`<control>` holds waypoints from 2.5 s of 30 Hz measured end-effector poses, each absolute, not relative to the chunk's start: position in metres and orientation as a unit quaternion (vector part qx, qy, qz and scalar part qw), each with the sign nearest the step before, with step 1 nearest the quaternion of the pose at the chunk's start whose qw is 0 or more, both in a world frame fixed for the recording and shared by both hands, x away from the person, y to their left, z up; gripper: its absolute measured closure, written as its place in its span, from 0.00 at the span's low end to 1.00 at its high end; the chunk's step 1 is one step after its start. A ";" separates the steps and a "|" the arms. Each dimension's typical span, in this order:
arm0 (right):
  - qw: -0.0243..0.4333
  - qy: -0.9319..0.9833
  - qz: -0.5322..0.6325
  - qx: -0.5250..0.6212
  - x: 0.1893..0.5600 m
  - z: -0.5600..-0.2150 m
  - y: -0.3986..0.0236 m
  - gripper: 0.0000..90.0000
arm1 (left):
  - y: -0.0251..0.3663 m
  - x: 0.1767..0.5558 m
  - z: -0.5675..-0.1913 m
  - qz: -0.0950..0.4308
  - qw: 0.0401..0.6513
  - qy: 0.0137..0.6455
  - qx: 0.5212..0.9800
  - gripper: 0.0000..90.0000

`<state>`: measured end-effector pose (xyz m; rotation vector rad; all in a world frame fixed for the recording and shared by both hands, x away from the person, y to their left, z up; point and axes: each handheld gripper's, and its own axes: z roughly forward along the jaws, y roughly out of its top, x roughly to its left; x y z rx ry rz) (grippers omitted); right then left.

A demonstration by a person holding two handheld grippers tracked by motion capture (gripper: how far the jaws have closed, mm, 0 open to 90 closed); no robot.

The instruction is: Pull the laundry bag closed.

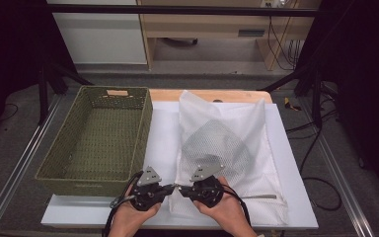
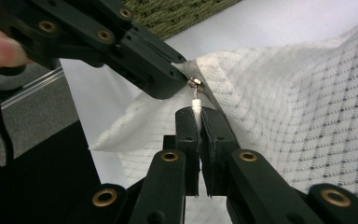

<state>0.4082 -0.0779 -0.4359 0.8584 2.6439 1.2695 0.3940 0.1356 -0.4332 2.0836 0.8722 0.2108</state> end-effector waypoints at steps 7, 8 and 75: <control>0.037 0.868 0.410 0.278 0.410 -0.435 -0.079 0.97 | 0.134 0.389 -0.435 0.095 0.428 0.362 0.823 0.99; 0.040 0.870 0.408 0.274 0.411 -0.435 -0.079 0.97 | 0.135 0.388 -0.435 0.095 0.430 0.364 0.820 0.99; 0.060 0.868 0.383 0.309 0.414 -0.443 -0.146 0.96 | 0.140 0.380 -0.453 0.141 0.457 0.405 0.779 0.98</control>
